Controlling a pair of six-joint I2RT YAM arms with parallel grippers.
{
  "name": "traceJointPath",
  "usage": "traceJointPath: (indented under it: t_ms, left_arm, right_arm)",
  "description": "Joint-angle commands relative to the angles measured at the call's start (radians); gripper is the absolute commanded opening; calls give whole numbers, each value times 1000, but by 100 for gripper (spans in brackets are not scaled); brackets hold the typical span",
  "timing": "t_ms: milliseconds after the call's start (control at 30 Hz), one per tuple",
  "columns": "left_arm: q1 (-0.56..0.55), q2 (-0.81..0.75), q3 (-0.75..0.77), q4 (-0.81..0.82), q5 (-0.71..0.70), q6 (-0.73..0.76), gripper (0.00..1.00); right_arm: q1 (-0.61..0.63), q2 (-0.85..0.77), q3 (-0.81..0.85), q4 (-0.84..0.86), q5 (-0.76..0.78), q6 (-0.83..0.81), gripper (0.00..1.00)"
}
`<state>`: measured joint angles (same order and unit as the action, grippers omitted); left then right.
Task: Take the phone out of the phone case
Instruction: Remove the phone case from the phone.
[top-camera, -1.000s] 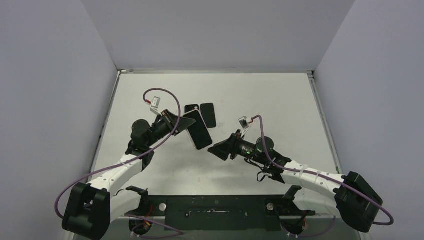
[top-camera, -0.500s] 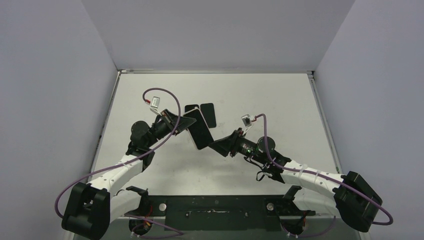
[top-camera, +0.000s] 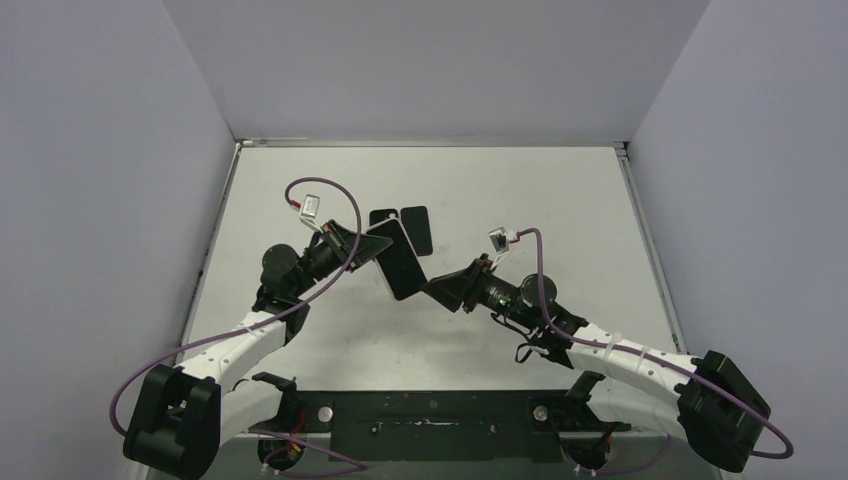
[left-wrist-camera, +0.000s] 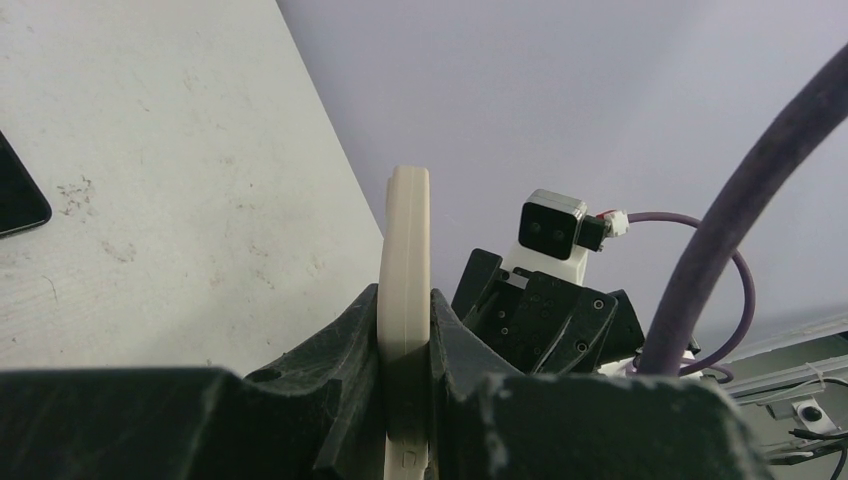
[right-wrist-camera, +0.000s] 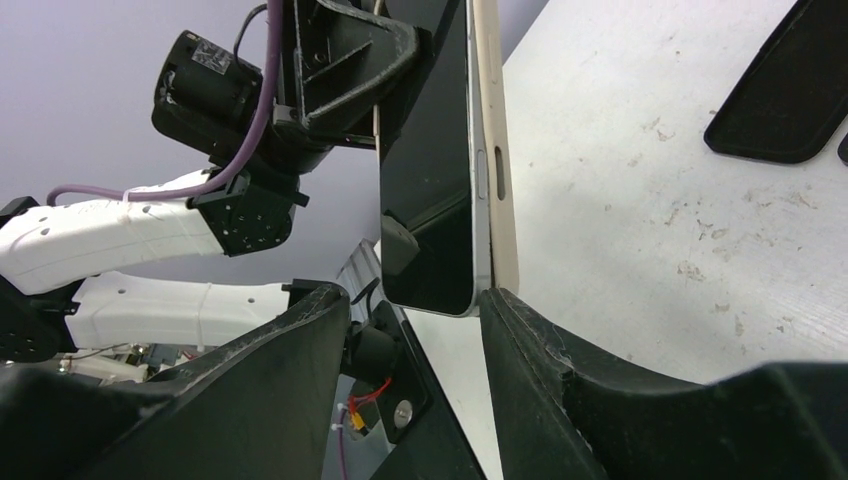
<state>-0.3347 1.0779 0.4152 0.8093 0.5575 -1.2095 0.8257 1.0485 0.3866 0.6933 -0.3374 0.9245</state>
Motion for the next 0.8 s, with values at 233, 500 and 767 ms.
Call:
traceJointPath:
  t_ms: [233,500,767]
  left_arm:
    - [-6,-27,15,93,-4,-10,0]
    - [-7,-27,12,131,2,-32,0]
    - [-19,-21,6,103,-7,-2,0]
  right_arm:
    - [4,-5,46,38,11,-15,52]
    - [4,19,47,69,-9,-3,51]
    - [6,35,49,121,-31,13,45]
